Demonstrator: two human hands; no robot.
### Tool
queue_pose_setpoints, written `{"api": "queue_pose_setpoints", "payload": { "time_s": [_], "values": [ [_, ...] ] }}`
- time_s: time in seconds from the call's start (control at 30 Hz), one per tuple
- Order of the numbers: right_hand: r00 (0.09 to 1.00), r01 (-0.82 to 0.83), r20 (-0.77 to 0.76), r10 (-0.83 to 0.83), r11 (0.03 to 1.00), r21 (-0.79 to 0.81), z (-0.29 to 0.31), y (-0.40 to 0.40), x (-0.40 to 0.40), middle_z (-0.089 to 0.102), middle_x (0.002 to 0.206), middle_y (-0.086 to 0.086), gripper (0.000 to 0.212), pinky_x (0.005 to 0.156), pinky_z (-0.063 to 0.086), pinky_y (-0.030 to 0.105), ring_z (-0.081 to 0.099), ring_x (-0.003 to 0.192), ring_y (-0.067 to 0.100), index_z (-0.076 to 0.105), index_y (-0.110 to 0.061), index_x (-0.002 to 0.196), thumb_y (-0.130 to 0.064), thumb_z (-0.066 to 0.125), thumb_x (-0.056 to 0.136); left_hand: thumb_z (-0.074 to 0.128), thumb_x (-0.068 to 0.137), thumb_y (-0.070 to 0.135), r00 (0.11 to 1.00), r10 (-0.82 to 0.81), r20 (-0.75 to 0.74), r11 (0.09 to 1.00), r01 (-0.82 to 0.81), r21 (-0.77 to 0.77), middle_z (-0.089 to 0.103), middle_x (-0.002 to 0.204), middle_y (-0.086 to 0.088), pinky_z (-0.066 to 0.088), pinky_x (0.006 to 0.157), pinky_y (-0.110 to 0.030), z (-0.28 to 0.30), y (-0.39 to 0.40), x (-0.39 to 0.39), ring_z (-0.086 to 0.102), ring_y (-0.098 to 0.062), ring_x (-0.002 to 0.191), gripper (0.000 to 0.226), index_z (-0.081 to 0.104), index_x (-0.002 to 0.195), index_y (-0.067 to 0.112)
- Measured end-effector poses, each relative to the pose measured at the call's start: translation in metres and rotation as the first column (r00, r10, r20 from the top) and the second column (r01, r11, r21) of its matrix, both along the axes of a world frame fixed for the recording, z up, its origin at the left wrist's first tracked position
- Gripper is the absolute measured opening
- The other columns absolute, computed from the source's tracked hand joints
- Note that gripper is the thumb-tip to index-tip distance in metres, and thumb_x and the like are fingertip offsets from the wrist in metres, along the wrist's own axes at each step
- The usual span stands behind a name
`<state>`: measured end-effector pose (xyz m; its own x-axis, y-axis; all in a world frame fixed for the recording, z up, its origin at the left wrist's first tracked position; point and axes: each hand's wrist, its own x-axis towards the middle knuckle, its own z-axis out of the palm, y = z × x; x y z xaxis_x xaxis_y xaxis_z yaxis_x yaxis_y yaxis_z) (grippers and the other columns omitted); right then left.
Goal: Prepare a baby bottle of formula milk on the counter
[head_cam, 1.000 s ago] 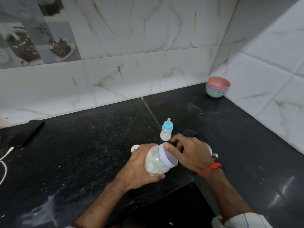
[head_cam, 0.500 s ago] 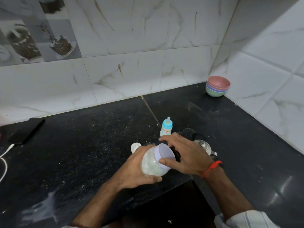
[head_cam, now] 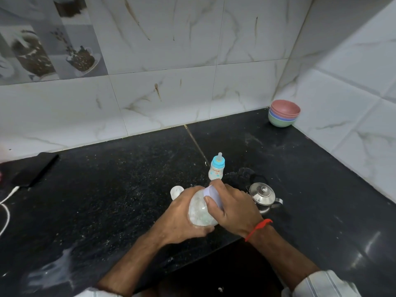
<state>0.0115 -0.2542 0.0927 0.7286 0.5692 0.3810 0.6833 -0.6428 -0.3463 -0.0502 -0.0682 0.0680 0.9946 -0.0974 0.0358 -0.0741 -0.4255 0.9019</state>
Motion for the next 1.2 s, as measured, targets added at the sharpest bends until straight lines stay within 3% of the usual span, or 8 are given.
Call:
{"api": "queue_pose_setpoints", "payload": {
  "time_s": [0.17, 0.4, 0.53, 0.67, 0.8, 0.93, 1.1, 1.2],
  "values": [
    [0.986, -0.141, 0.079, 0.149, 0.985, -0.099, 0.005, -0.007, 0.005, 0.068, 0.103, -0.002, 0.061, 0.058, 0.056, 0.036, 0.067, 0.077, 0.02, 0.051, -0.024, 0.127, -0.073, 0.035, 0.093, 0.096, 0.067, 0.025, 0.994, -0.106, -0.024, 0.994, 0.106, -0.006, 0.063, 0.132, 0.01, 0.063, 0.091, -0.04, -0.001, 0.01, 0.004, 0.066, -0.018, 0.122, 0.094, 0.044, 0.145, 0.035],
    [0.993, 0.08, 0.094, -0.07, 0.991, -0.107, -0.004, 0.006, 0.006, 0.063, 0.079, -0.001, 0.047, 0.054, 0.053, 0.037, 0.061, 0.057, 0.026, 0.055, -0.023, 0.114, -0.062, 0.045, 0.09, 0.091, 0.068, 0.033, 0.998, 0.048, 0.03, 0.998, -0.049, 0.038, 0.061, 0.124, 0.023, 0.062, 0.085, -0.029, -0.011, -0.009, 0.009, 0.064, 0.001, 0.113, 0.081, 0.042, 0.131, 0.051],
    [0.986, 0.151, -0.043, -0.159, 0.976, -0.155, -0.012, 0.006, 0.014, 0.064, 0.097, -0.002, 0.054, 0.065, 0.056, 0.041, 0.068, 0.075, 0.028, 0.049, -0.032, 0.128, -0.069, 0.035, 0.091, 0.092, 0.064, 0.051, 0.999, 0.046, -0.011, 0.995, -0.045, 0.094, 0.054, 0.13, 0.028, 0.061, 0.093, -0.035, -0.021, -0.009, 0.023, 0.059, 0.002, 0.119, 0.088, 0.038, 0.133, 0.054],
    [0.938, 0.173, -0.274, -0.215, 0.971, -0.167, -0.021, 0.003, 0.022, 0.052, 0.125, -0.007, 0.069, 0.088, 0.056, 0.047, 0.063, 0.109, 0.019, 0.026, -0.047, 0.15, -0.081, 0.021, 0.09, 0.082, 0.058, 0.07, 0.992, 0.124, 0.014, 0.978, -0.125, 0.169, 0.038, 0.134, 0.032, 0.041, 0.104, -0.036, -0.038, -0.016, 0.04, 0.033, -0.009, 0.128, 0.104, 0.03, 0.145, 0.046],
    [0.89, 0.308, -0.349, -0.294, 0.951, -0.015, -0.028, 0.001, 0.027, 0.054, 0.135, -0.01, 0.061, 0.097, 0.053, 0.043, 0.059, 0.12, 0.013, 0.034, -0.045, 0.148, -0.074, 0.025, 0.096, 0.091, 0.063, 0.057, 0.976, 0.216, -0.022, 0.971, -0.213, 0.108, 0.044, 0.134, 0.021, 0.045, 0.108, -0.041, -0.062, -0.023, 0.062, 0.041, -0.01, 0.124, 0.101, 0.033, 0.144, 0.04],
    [0.875, 0.387, -0.287, -0.389, 0.92, -0.065, -0.03, -0.007, 0.023, 0.06, 0.131, -0.009, 0.052, 0.089, 0.055, 0.034, 0.062, 0.115, 0.01, 0.047, -0.034, 0.142, -0.062, 0.03, 0.102, 0.096, 0.06, 0.043, 0.965, 0.257, -0.056, 0.961, -0.249, 0.118, 0.047, 0.149, 0.008, 0.048, 0.113, -0.047, -0.088, -0.025, 0.079, 0.044, -0.02, 0.139, 0.113, 0.027, 0.15, 0.034],
    [0.855, 0.439, -0.266, -0.445, 0.894, -0.086, -0.037, -0.007, 0.013, 0.062, 0.125, -0.011, 0.045, 0.085, 0.056, 0.035, 0.061, 0.111, 0.007, 0.049, -0.035, 0.139, -0.059, 0.037, 0.102, 0.097, 0.065, 0.028, 0.975, 0.217, -0.043, 0.976, -0.217, -0.008, 0.048, 0.14, 0.016, 0.043, 0.111, -0.025, -0.102, -0.025, 0.093, 0.047, -0.009, 0.136, 0.103, 0.029, 0.142, 0.041],
    [0.847, 0.464, -0.239, -0.475, 0.88, -0.106, -0.04, 0.0, 0.001, 0.06, 0.128, -0.011, 0.043, 0.084, 0.057, 0.034, 0.061, 0.112, 0.008, 0.049, -0.034, 0.14, -0.054, 0.045, 0.102, 0.096, 0.068, 0.027, 0.98, 0.192, -0.045, 0.98, -0.194, -0.043, 0.042, 0.155, 0.008, 0.034, 0.116, -0.023, -0.104, -0.023, 0.093, 0.039, -0.011, 0.146, 0.115, 0.021, 0.155, 0.033]
  ]
}}
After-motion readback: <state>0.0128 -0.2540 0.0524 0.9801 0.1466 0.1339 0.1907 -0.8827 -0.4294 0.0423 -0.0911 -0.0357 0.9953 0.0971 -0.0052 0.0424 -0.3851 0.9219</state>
